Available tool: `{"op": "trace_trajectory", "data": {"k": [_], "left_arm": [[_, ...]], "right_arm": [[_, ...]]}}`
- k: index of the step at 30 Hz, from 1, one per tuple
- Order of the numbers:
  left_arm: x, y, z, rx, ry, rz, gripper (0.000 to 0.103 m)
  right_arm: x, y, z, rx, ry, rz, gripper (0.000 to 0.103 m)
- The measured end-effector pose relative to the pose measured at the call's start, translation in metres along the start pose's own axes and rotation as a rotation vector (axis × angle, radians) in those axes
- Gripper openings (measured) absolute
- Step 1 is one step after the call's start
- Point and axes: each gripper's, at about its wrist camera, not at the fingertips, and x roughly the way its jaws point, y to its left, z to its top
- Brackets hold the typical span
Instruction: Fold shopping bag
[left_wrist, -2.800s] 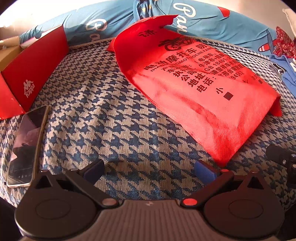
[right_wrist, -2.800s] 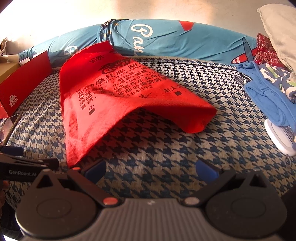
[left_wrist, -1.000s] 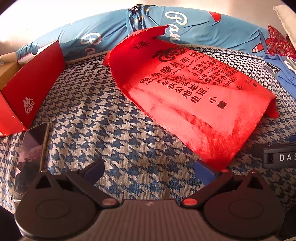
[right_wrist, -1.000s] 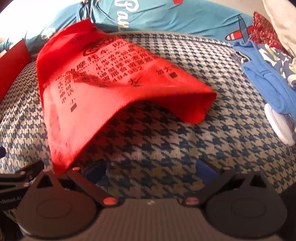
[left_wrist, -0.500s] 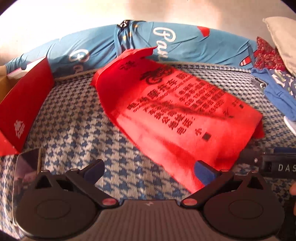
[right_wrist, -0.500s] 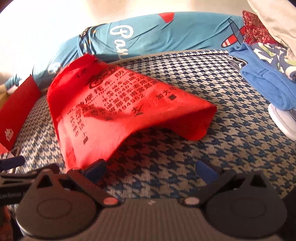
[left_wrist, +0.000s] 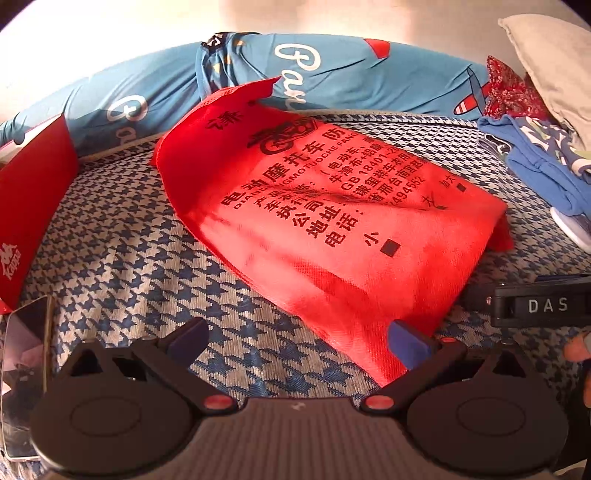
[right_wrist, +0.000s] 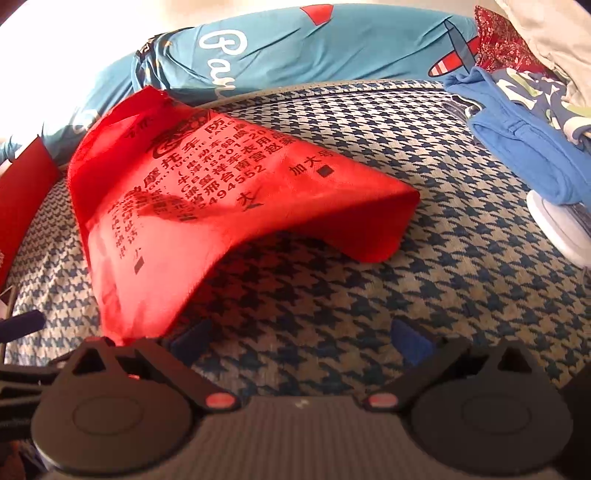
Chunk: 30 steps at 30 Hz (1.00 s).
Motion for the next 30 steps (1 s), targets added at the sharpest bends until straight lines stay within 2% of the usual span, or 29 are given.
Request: {"op": "trace_trajectory", "data": {"k": [4, 8, 11, 16, 19, 22, 26, 30], "left_arm": [[-0.002, 0.000, 0.000, -0.014, -0.009, 0.002, 0.103], [-0.001, 0.008, 0.003, -0.061, 0.000, 0.003, 0.103], [-0.002, 0.015, 0.005, -0.101, -0.001, 0.004, 0.103], [-0.002, 0.022, 0.006, -0.142, 0.010, 0.015, 0.103], [-0.002, 0.025, 0.007, -0.162, 0.016, 0.025, 0.103], [-0.001, 0.029, 0.008, -0.181, 0.023, 0.035, 0.103], [-0.003, 0.033, 0.009, -0.202, 0.024, 0.042, 0.103], [-0.005, 0.027, 0.019, -0.145, 0.002, 0.019, 0.103]], "right_arm": [[0.002, -0.001, 0.000, 0.020, 0.009, 0.063, 0.103], [-0.001, 0.011, 0.000, -0.050, -0.019, 0.026, 0.103], [-0.006, 0.018, 0.004, -0.106, -0.030, -0.040, 0.103], [-0.035, 0.016, 0.017, -0.132, -0.133, -0.056, 0.103], [-0.046, 0.021, 0.030, -0.172, -0.160, -0.065, 0.103], [-0.055, 0.023, 0.039, -0.215, -0.142, -0.056, 0.103], [-0.064, 0.019, 0.036, -0.219, -0.052, -0.002, 0.103], [-0.063, 0.011, 0.039, -0.182, -0.045, 0.043, 0.103]]}}
